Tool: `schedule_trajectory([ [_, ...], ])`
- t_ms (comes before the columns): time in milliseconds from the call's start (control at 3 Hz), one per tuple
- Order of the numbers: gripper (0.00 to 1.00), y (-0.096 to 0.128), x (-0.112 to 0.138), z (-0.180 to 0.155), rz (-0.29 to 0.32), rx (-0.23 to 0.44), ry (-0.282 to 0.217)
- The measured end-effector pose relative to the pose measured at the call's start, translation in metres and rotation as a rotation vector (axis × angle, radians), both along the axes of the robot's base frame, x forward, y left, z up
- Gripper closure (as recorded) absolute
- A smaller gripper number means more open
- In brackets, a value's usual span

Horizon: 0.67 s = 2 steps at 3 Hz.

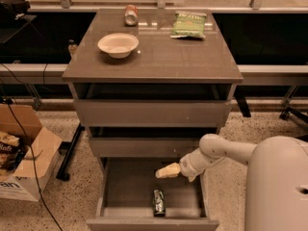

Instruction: Pick green can from bottom drawer and place on counter

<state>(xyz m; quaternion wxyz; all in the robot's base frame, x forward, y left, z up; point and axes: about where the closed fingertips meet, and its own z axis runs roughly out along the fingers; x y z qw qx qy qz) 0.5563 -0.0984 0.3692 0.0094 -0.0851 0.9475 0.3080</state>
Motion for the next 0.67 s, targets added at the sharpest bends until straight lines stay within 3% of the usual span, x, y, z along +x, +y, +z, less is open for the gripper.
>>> schedule_trajectory([
  [333,0.00,0.005,0.002,-0.032,-0.053,-0.015,0.032],
  [667,0.00,0.011,0.004,-0.057,-0.092,-0.014,0.034],
])
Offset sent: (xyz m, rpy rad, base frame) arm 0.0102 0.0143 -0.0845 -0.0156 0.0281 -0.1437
